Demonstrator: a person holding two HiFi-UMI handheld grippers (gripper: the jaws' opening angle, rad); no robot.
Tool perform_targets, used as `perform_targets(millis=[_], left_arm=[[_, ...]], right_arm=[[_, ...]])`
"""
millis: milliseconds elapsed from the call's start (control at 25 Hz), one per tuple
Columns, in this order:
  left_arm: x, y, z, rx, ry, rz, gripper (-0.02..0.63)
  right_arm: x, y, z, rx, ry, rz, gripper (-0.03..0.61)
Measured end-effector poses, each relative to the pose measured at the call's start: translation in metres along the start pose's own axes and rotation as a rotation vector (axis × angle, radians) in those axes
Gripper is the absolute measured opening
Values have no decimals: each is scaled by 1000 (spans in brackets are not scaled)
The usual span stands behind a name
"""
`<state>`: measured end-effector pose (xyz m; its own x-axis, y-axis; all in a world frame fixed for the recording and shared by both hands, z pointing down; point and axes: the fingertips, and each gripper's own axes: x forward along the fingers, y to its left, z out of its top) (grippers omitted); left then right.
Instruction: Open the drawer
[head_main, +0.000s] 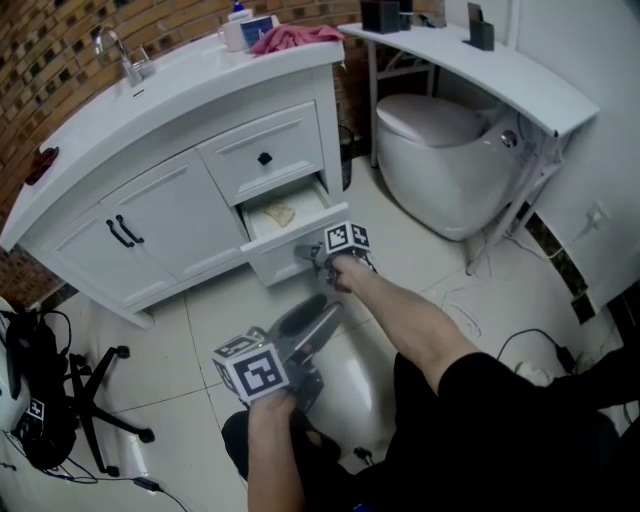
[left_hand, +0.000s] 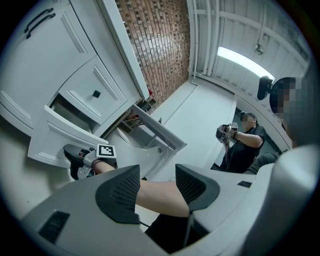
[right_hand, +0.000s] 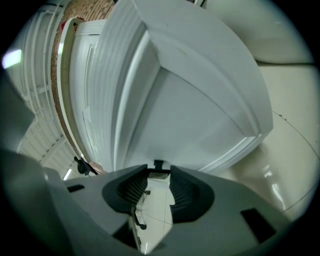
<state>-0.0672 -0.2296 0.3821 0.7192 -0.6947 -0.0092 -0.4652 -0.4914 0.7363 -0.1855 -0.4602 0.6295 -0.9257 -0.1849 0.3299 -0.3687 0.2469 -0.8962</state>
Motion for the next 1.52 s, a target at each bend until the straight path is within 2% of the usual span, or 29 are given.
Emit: perform_targets(millis=[880,1520], left_arm=[[2,-25,-22,8,-11,8,219],[-4,-29,-22,16,-27,14,219]], right_arm=[[-27,3,-36,-29,85,-27,167],[-34,-2,-43,-51,92,-66,167]])
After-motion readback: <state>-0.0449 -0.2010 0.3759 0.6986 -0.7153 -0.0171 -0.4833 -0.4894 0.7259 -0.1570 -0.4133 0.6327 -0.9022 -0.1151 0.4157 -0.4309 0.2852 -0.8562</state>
